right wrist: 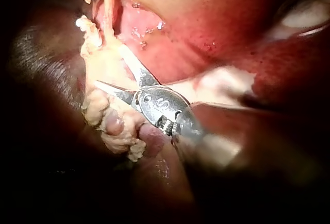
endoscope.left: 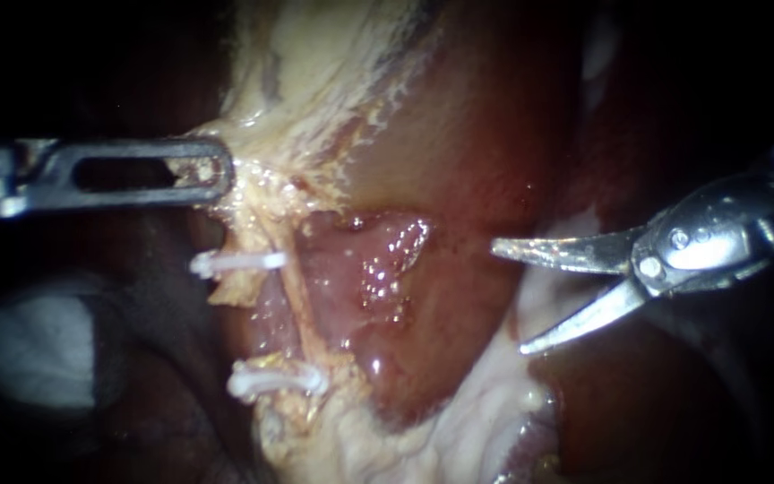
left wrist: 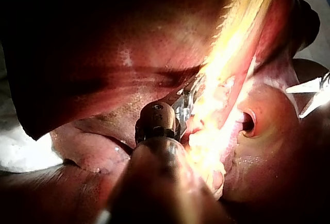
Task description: Go back from the cut left tube
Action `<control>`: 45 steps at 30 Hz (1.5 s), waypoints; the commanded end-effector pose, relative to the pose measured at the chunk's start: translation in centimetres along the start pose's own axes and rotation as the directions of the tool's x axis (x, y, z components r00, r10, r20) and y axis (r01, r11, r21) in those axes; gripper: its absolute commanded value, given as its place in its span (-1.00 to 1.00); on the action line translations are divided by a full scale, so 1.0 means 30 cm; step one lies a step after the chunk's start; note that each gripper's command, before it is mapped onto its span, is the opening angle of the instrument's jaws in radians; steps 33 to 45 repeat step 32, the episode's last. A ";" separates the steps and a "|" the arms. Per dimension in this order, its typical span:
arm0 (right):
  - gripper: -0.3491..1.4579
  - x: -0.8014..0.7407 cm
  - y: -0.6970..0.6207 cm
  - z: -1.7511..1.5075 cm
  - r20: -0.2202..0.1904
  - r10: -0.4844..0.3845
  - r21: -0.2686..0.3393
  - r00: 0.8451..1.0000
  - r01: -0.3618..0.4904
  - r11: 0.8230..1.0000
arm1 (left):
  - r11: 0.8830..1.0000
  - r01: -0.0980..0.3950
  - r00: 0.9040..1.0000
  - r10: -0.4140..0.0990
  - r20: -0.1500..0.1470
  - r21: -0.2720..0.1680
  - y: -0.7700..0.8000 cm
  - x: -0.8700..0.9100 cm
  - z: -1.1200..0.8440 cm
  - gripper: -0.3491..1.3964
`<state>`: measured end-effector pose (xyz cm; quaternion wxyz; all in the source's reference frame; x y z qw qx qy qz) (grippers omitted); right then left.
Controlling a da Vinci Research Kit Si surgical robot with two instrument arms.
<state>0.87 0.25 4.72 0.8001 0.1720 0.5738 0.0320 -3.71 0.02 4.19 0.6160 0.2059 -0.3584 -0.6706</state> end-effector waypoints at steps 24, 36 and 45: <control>0.97 -0.0009 -0.0003 -0.001 0.005 -0.008 -0.005 1.000 0.008 1.000 | 1.000 -0.015 0.999 0.015 -0.040 0.001 -0.0030 0.0092 0.0172 -1.00; 0.97 -0.0010 -0.0002 -0.002 0.006 -0.008 -0.005 1.000 0.008 1.000 | 1.000 -0.016 0.999 0.016 -0.041 0.002 -0.0026 0.0090 0.0172 -1.00; 0.97 -0.0010 -0.0002 -0.002 0.006 -0.008 -0.005 1.000 0.008 1.000 | 1.000 -0.016 0.999 0.016 -0.041 0.002 -0.0026 0.0090 0.0172 -1.00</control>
